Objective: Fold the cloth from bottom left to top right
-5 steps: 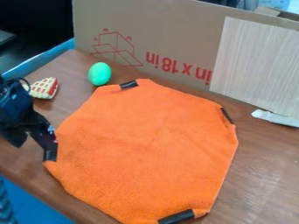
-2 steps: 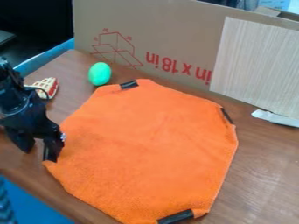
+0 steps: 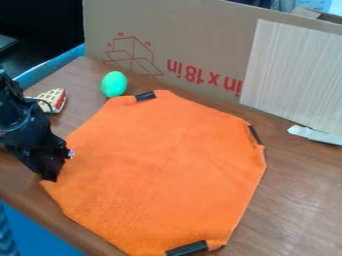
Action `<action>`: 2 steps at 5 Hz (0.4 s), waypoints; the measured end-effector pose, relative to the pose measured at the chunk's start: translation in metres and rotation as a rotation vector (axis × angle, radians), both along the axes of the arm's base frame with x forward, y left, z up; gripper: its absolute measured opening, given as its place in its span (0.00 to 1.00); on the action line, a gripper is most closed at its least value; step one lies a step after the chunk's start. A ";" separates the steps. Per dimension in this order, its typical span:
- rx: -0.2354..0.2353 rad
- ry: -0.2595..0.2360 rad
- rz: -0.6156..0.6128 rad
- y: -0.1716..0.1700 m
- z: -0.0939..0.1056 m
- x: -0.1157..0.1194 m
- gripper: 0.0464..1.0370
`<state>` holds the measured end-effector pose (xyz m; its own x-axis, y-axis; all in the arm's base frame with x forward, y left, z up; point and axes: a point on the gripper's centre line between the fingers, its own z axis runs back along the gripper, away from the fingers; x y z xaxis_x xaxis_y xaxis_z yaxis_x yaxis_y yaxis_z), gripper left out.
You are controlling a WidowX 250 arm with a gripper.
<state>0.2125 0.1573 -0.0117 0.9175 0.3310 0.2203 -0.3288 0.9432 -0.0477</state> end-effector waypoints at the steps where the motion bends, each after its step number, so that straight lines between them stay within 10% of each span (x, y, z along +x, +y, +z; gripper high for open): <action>1: -0.001 0.002 0.007 0.010 0.000 -0.006 0.16; 2: -0.018 0.011 0.018 0.023 0.002 -0.015 0.04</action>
